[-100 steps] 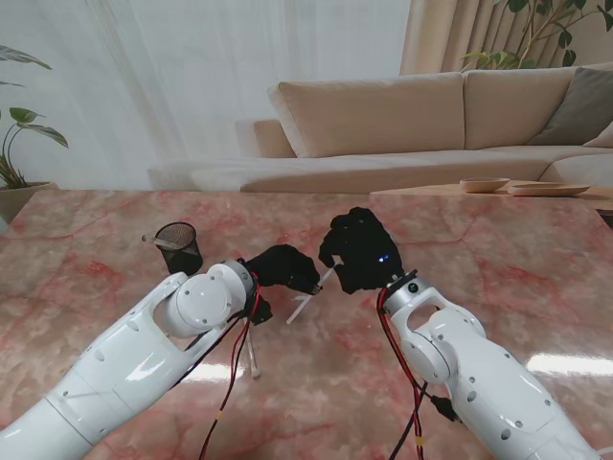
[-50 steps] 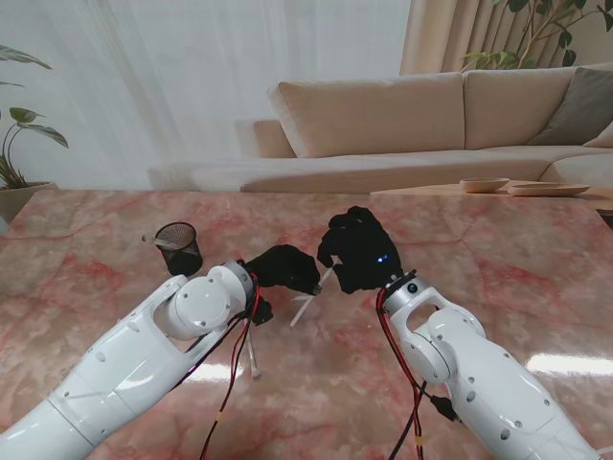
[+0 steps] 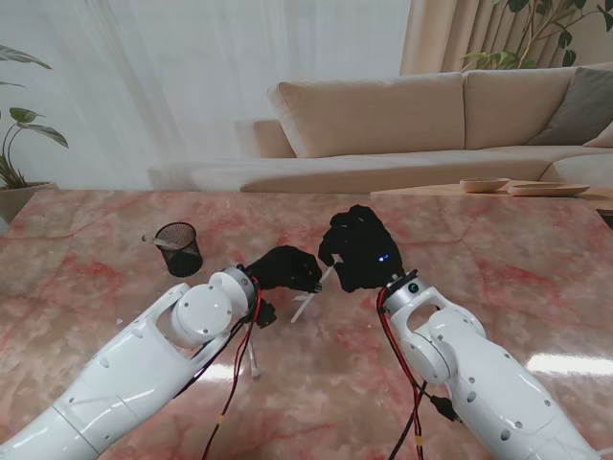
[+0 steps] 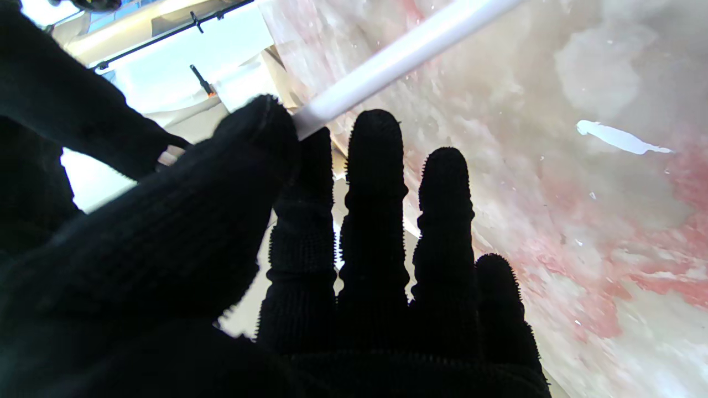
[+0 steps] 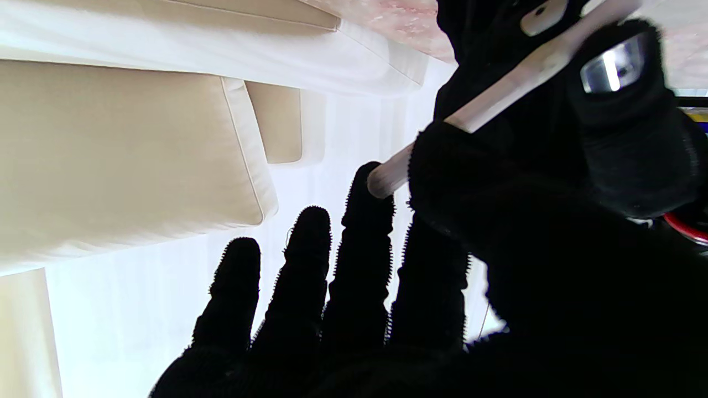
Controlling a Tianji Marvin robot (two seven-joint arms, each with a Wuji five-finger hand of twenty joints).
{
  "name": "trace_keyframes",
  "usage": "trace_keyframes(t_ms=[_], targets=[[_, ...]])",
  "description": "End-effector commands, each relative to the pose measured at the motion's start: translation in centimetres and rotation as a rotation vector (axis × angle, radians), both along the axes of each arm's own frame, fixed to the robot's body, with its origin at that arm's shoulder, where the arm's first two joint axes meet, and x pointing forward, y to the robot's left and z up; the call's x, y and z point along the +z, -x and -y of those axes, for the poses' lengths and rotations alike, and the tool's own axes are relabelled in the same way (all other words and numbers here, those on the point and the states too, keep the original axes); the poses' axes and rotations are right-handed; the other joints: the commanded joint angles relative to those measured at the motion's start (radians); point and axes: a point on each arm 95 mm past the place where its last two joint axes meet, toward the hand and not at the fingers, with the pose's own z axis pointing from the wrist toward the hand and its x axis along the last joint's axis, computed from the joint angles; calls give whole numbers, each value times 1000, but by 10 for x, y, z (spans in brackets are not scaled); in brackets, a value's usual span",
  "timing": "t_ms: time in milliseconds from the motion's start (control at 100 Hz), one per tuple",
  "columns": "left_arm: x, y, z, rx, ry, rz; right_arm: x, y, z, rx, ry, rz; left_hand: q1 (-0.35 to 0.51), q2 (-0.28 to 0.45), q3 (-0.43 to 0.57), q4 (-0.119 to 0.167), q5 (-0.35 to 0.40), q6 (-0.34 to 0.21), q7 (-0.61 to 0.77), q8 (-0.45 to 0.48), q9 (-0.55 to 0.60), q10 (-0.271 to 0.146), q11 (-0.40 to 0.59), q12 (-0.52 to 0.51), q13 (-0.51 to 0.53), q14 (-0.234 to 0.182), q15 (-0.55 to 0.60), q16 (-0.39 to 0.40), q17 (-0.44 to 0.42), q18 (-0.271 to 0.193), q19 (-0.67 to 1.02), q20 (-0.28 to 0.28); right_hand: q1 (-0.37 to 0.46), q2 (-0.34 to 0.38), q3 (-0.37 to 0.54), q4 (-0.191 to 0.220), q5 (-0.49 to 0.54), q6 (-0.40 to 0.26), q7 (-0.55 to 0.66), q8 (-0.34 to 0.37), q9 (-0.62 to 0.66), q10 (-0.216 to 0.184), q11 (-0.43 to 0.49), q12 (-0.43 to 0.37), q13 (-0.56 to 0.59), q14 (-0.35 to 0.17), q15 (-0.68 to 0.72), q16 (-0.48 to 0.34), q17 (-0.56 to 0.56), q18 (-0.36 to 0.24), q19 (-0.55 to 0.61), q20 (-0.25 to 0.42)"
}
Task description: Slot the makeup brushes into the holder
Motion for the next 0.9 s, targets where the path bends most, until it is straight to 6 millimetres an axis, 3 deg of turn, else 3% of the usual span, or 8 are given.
trace_keyframes(t_ms=[0, 90, 190, 360, 470, 530, 710, 890], targets=[[-5, 3, 3, 9, 23, -15, -4, 1, 1, -10, 2, -15, 24, 24, 113, 49, 20, -143, 111, 76, 66, -9, 28, 22, 13, -4, 33, 16, -22, -16, -5, 16, 16, 57, 2, 46, 61, -61, 40, 16, 10, 11, -24, -5, 19, 12, -10, 12, -10, 11, -7, -10], [-7, 4, 2, 20, 37, -14, -4, 1, 2, -12, 1, -9, 21, 18, 126, 49, 18, -153, 107, 103, 66, -12, 24, 40, 10, -5, 40, 34, -22, -16, -6, 20, 18, 78, -37, 46, 35, -61, 23, -26, 2, 14, -48, -33, 19, 17, -15, 10, -9, 13, -8, -11], [-8, 5, 2, 31, 55, -23, -3, 1, 3, -7, 6, -6, 23, 16, 128, 50, 16, -154, 107, 112, 64, -10, 23, 48, 8, -5, 38, 37, -23, -16, -10, 19, -25, 75, -69, 52, -59, -18, 46, -196, -35, 13, -56, -174, 6, 19, -33, 8, -16, 15, -14, -12], [-8, 5, 2, 46, 75, -26, -2, 1, 4, 0, 22, 2, 25, 16, 128, 51, 16, -160, 105, 127, 65, -11, 18, 60, 8, -5, 36, 42, -22, -15, -17, 19, -80, 84, -58, 77, -149, 89, -56, -392, -73, 18, -73, -216, -12, 22, -45, 5, -29, 18, -29, -13], [-8, 4, 1, 56, 85, -20, -1, 2, 5, 2, 31, 0, 30, 16, 128, 51, 16, -162, 104, 132, 66, -10, 13, 65, 8, -5, 35, 45, -22, -15, -18, 19, -126, 177, -97, 184, -148, 170, -296, -380, -113, 29, -112, -261, -31, 27, -62, -1, -38, 23, -47, -11], [-7, 4, 0, 59, 88, -18, 0, 2, 6, 5, 36, 3, 29, 16, 128, 52, 16, -168, 103, 134, 66, -14, 11, 66, 7, -6, 35, 46, -22, -15, -19, 20, -129, 181, -111, 202, -160, 183, -338, -376, -132, 32, -126, -274, -37, 28, -68, -3, -41, 25, -54, -13], [-6, 3, -2, 69, 101, -14, 2, 3, 6, 10, 45, 7, 30, 17, 126, 52, 15, -171, 100, 138, 66, -16, 4, 72, 4, -6, 33, 49, -23, -13, -24, 20, -135, 165, -127, 201, -243, 224, -439, -407, -210, 50, -171, -315, -69, 28, -80, -8, -48, 23, -69, -13], [-6, 4, -5, 84, 117, 0, 5, 6, 8, -4, 41, 12, 30, 16, 127, 53, 16, -174, 100, 141, 67, -16, 0, 76, 6, -5, 33, 51, -23, -13, -28, 20, -162, 191, -177, 201, -477, 313, -622, -484, -454, 85, -227, -385, -191, 30, -97, -18, -92, 9, -101, -11]])
